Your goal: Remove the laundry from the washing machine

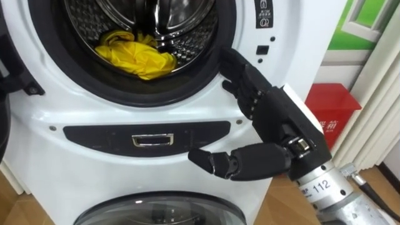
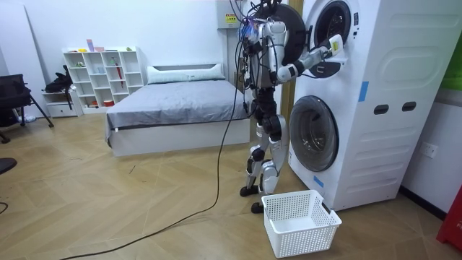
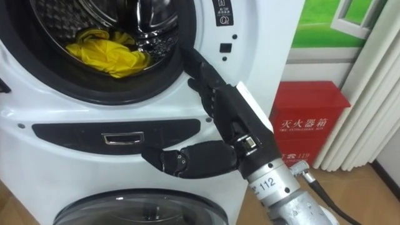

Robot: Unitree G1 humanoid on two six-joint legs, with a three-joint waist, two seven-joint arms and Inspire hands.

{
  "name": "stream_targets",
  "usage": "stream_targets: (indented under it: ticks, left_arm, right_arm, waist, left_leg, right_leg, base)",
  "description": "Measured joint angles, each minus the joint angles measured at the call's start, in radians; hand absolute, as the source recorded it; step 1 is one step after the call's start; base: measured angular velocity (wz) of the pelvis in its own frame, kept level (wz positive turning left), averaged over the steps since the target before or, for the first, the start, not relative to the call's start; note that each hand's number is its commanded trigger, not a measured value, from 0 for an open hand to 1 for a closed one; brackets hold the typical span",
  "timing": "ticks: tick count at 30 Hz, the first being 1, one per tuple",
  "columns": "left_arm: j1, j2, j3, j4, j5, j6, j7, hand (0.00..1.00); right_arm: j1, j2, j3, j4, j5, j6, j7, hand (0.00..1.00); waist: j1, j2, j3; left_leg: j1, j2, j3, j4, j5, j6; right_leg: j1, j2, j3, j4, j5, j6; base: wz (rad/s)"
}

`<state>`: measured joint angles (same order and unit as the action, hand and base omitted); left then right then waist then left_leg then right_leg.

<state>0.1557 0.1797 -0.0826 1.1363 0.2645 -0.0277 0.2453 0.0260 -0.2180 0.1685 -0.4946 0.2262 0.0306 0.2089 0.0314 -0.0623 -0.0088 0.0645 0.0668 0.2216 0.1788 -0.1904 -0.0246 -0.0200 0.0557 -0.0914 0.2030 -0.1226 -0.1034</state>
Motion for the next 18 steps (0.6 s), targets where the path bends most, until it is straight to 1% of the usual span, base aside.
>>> stream_targets:
  ticks: [4,7,12,18]
  left_arm:
    - [-0.003,0.0,0.0,0.0,-0.001,-0.004,0.0,0.0]
    - [-0.003,0.001,0.0,0.0,-0.002,-0.004,0.0,0.0]
    - [-0.003,0.001,-0.001,0.0,0.001,-0.004,0.001,0.0]
    - [-0.001,0.001,0.0,0.008,0.002,0.007,0.002,0.0]
  right_arm:
    - [0.0,0.002,0.001,-0.004,-0.001,0.0,0.0,0.0]
    - [-0.002,0.003,0.001,-0.004,-0.001,0.003,0.0,0.0]
    - [-0.003,0.004,0.001,-0.004,0.003,0.005,0.0,0.0]
    - [-0.005,0.016,0.003,-0.004,-0.019,0.017,-0.008,0.0]
  waist:
    - [0.0,-0.003,-0.0008]
    - [0.006,-0.007,-0.0033]
    - [0.026,-0.009,-0.0041]
    - [0.06,-0.009,-0.0031]
  left_leg:
    - [0.0,0.0,0.001,0.0,0.0,0.0]
    - [0.001,0.0,0.008,-0.001,0.001,0.0]
    - [0.005,0.005,0.021,-0.004,0.001,-0.001]
    - [0.014,0.011,0.018,-0.003,0.009,-0.013]
  right_leg:
    - [0.0,0.0,0.0,0.0,0.0,0.0]
    - [-0.005,0.001,0.005,0.003,0.001,-0.001]
    - [-0.007,0.006,0.012,0.002,0.003,-0.004]
    - [0.0,0.013,0.012,0.001,-0.001,-0.012]
  base:
    - [0.0]
    - [-0.05]
    - [-0.09]
    - [0.01]
